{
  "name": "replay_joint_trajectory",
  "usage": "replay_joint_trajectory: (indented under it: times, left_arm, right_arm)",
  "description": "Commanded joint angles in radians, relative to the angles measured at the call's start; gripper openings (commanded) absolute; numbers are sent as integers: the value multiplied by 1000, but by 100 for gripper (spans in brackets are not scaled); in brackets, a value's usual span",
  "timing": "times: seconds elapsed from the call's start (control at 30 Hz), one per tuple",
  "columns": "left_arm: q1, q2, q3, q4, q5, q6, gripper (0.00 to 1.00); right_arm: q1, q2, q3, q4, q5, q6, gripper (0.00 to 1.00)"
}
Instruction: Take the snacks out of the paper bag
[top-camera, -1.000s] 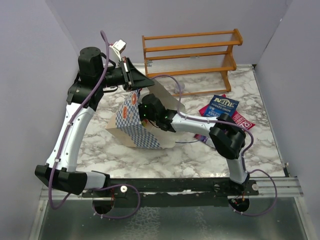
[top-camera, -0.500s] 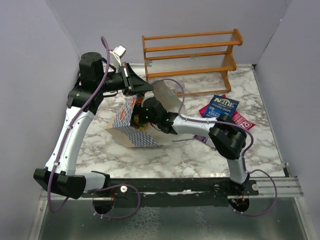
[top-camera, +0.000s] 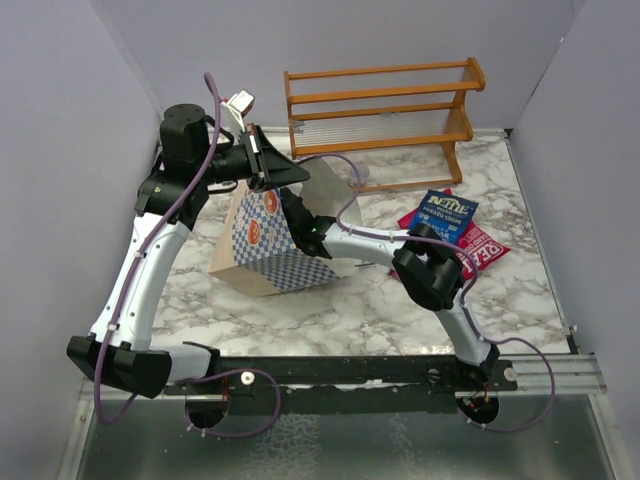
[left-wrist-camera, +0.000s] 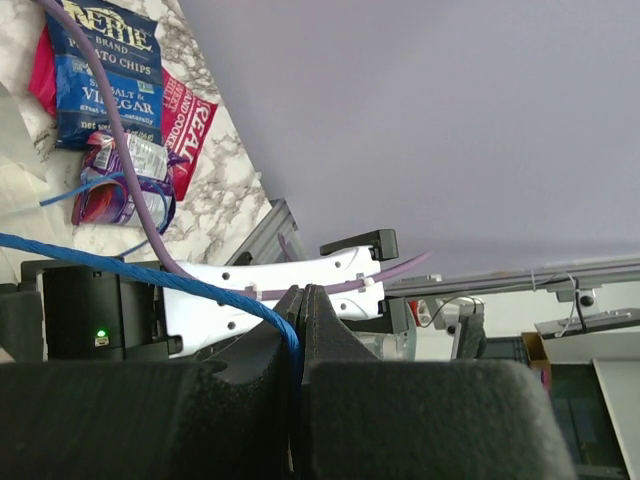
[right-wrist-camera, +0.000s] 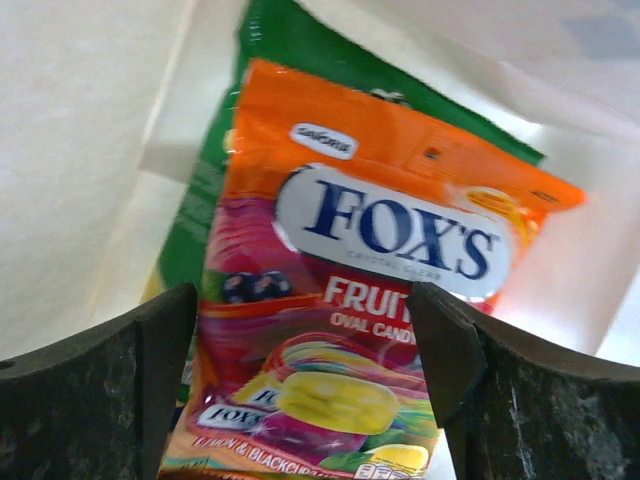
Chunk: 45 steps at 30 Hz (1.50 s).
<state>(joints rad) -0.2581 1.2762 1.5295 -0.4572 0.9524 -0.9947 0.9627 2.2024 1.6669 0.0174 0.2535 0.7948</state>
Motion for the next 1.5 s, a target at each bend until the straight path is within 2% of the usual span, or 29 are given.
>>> replay_joint_trajectory:
  times: [0.0,0.1,0.27,0.37,0.4,0.73,0.87,1.47]
  left_arm:
    - [-18,-43,52,66,44,-2,0]
    - [-17,-44,55,41,25,20,0]
    - [-16,-49,59,-61,-53,82,0]
    - [-15,-53,49,-111,-101,115,0]
    - [-16,-54,49,-122,-120,125,0]
    - [0,-64,58,-156,-156,164,0]
    - [9,-60,61,-173,-150,193,0]
    - [83,-61,53,-191,-191,287,0]
  right_arm:
    - [-1,44,10,-75,38,29,84]
    - [-1,45,-1,-71,24,-7,66]
    - [0,-6,-41,-2,-25,-98,22]
    - [1,-67,-95,85,-106,-168,3]
    - [0,-90,-119,118,-131,-187,1]
    - [2,-327,-324,284,-202,-316,1]
    - [0,-460,-383,292,-168,-402,1]
    - [-1,-940,-627,295,-172,-565,1]
